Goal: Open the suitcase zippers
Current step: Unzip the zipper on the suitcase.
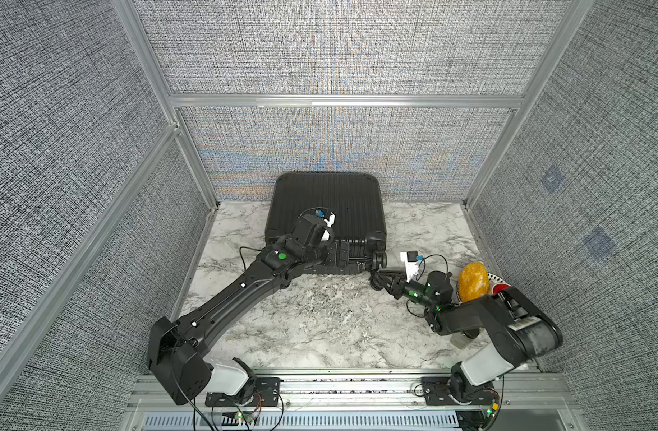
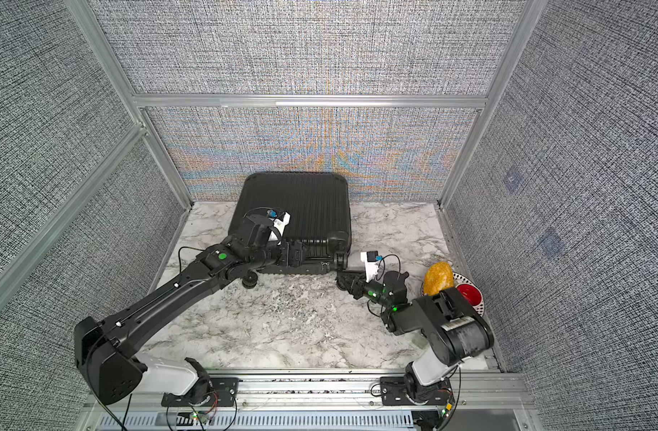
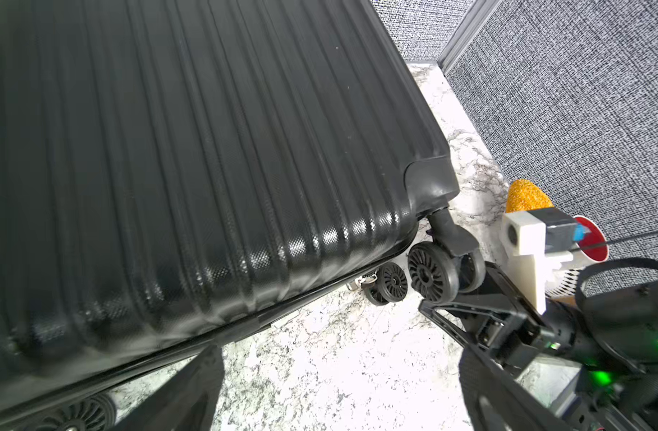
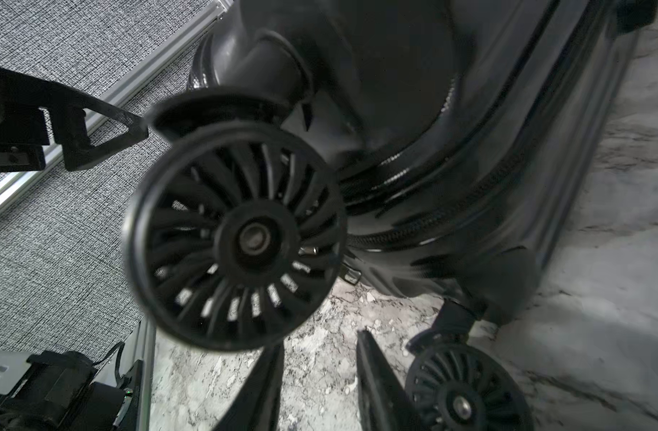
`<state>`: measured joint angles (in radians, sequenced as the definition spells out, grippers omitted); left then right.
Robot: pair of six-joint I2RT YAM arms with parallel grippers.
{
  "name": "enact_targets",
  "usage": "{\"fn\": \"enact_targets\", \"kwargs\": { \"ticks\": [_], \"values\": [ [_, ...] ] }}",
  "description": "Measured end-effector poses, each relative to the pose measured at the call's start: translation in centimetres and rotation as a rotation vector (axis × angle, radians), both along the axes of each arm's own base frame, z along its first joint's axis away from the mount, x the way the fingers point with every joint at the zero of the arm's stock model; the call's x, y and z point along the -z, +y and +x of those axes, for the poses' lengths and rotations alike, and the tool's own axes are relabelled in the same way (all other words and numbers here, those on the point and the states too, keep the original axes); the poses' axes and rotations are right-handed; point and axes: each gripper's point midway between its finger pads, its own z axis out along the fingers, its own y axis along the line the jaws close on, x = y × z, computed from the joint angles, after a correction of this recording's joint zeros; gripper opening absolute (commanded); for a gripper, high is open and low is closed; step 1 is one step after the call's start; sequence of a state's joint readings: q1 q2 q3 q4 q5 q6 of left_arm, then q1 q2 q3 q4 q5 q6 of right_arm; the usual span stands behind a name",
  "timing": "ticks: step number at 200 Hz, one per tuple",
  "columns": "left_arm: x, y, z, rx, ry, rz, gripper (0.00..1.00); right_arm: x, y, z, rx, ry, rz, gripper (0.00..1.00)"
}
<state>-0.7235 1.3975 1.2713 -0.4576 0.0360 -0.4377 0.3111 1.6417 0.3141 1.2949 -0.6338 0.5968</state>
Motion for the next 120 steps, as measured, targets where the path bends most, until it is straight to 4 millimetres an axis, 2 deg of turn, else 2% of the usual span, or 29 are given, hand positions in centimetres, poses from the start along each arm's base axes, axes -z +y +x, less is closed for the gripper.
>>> {"fn": "enact_targets", "kwargs": {
  "ticks": [62,120],
  "values": [
    [0.2,0.1,0.2,-0.011,-0.001,0.011,0.99,0.2,1.6,1.3,-0.063,-0.011,0.058,0.36],
    [0.4,0.2,0.2,-0.013,0.0,0.016,0.99,1.2,3.4,1.4,-0.114,0.012,0.068,0.36]
  ]
}}
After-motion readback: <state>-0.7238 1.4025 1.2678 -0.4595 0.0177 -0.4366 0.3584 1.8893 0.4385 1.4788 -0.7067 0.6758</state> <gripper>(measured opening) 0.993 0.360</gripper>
